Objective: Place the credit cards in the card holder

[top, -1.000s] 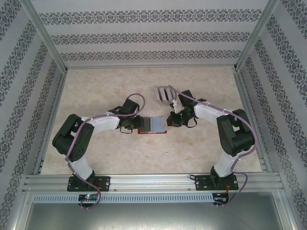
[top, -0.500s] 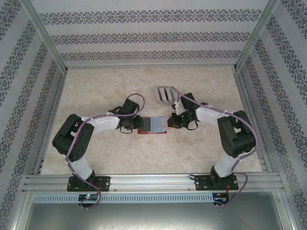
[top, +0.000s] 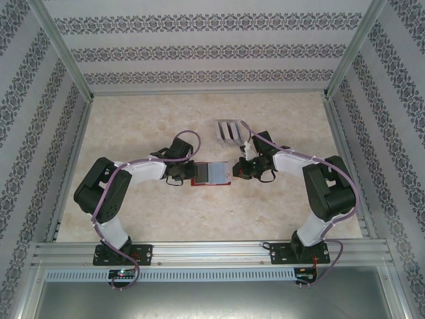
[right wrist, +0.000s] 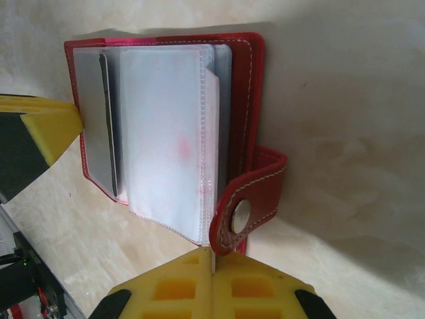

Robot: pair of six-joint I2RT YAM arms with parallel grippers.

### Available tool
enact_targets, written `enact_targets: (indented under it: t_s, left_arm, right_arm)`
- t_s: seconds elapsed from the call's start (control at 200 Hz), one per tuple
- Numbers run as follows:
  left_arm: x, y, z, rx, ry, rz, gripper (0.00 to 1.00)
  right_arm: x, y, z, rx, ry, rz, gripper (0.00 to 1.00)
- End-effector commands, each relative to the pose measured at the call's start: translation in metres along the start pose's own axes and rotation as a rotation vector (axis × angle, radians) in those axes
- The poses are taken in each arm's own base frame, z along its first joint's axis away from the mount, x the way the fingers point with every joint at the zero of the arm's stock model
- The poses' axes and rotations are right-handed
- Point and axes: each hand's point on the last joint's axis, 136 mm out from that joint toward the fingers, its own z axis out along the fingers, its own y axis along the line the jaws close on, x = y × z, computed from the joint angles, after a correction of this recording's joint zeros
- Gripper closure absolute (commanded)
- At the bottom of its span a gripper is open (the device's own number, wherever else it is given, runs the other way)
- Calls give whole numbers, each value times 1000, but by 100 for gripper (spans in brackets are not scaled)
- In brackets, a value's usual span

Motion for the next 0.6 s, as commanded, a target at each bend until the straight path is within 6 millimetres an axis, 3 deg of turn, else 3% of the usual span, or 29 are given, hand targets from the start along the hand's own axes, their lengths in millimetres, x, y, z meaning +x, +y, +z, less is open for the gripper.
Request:
enact_targets:
  t_s: [0.0, 0.595]
  left_arm:
    - [0, 7, 5, -16, 6, -18, 80]
    - [0, 6, 6, -10, 9, -20, 82]
  right_arm:
    - [3, -4, 6, -10, 20, 23, 100]
    - [1, 20, 17, -137, 37, 11, 100]
